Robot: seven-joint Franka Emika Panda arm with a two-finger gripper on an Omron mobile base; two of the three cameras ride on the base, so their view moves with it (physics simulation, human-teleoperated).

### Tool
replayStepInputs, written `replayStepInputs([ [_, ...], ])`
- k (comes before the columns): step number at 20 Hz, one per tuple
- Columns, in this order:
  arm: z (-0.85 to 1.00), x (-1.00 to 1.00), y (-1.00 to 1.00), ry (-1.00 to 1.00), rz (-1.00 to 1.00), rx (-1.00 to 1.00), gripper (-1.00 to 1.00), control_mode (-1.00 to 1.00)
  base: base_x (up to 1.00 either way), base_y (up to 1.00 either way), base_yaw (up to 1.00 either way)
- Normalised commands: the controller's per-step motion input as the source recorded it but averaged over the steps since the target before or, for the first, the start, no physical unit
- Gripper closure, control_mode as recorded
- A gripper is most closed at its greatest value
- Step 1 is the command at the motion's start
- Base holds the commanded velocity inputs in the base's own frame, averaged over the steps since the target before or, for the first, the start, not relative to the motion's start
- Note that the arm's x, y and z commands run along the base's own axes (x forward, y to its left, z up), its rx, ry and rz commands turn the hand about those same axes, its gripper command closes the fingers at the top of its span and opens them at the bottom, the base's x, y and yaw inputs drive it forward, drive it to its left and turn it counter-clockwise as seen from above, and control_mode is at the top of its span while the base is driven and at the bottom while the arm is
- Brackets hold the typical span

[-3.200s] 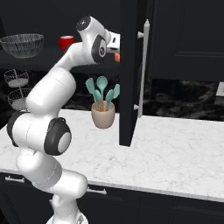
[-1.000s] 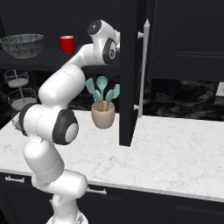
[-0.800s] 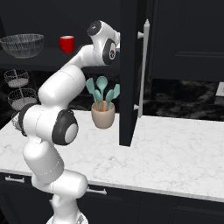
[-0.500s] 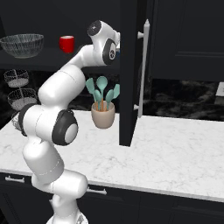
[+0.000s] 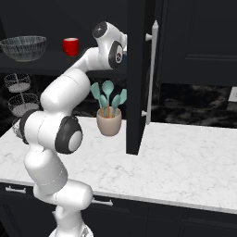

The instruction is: Gather all objects into one cabinet and sort the glasses and bowls to opposite sides.

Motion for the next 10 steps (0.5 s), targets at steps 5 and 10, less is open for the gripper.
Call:
replayStepInputs([
  [5,0.00,0.00,0.00,0.00,0.00,0.00,-1.00,-1.00,0.00,0.00,0.00],
  [10,0.00,-0.34,0.11,0.01,0.01,0.00,-1.00,-1.00,0.00,0.00,0.00],
])
